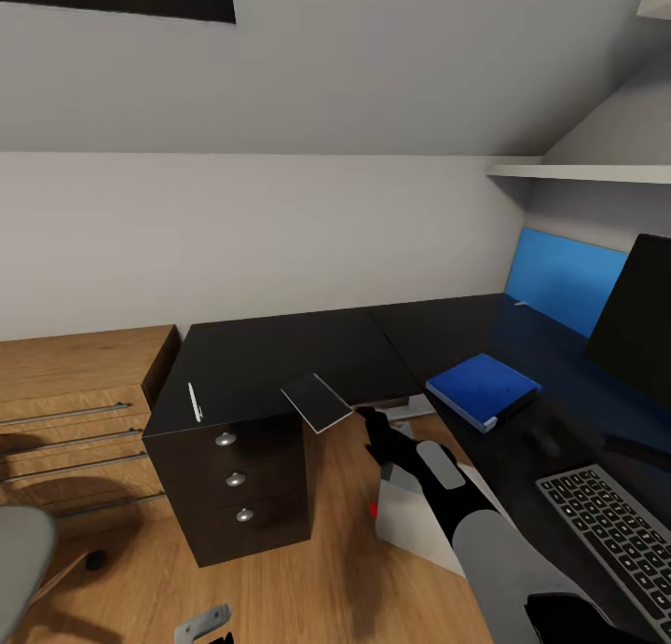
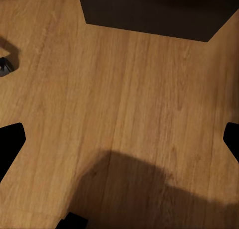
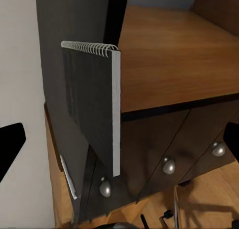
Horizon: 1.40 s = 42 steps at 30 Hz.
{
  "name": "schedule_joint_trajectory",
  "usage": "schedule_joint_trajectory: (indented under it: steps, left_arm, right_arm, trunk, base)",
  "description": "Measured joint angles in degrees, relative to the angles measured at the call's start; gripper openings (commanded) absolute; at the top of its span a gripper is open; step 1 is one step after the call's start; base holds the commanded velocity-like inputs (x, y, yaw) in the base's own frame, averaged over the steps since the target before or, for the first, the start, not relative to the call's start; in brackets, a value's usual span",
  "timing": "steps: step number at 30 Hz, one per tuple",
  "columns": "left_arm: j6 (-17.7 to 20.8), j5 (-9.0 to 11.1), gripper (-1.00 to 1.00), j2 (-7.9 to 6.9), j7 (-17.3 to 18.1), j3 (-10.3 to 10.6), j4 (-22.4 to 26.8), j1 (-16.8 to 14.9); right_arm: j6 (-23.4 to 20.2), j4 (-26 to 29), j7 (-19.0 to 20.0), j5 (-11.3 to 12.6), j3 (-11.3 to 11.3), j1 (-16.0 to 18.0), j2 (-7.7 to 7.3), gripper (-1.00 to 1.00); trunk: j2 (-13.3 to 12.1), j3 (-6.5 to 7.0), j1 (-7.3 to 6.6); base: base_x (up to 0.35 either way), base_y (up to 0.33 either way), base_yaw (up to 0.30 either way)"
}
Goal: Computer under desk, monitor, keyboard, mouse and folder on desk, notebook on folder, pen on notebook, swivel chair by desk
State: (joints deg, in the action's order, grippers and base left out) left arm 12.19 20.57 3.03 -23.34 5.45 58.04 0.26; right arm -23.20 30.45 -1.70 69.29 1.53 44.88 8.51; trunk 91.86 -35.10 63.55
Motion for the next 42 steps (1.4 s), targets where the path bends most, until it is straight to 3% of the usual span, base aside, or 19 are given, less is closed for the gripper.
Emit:
schedule_joint_trajectory:
  steps: [19,30,37,42]
  left_arm:
    - [0.08,0.06,1.0,-0.08,0.07,-0.02,0.54,0.0]
    - [0.09,0.1,1.0,0.05,0.0,-0.02,0.87,0.0]
    - [0.11,0.1,1.0,0.07,0.0,-0.01,0.8,0.0]
    - [0.15,0.1,1.0,0.03,0.0,-0.01,0.79,-0.01]
  right_arm:
    - [0.18,-0.49,2.57,0.02,-0.11,-0.18,0.09,1.0]
    - [0.13,-1.24,2.66,-0.23,-0.41,-0.18,0.19,1.0]
    - [0.01,-1.26,2.69,-0.12,-3.85,-0.18,0.31,1.0]
    - [0.06,-1.2,2.72,-0.14,-4.59,-0.18,0.74,1.0]
  trunk:
    - [0.0,0.0,0.0]
    - [4.4,-1.97,2.41]
    - [7.21,-3.23,3.95]
    - [7.22,-3.23,3.95]
  base:
    - [0.0,0.043,0.0]
    - [0.0,0.001,0.0]
    - [0.0,0.0,0.0]
    - [0.0,0.0,0.0]
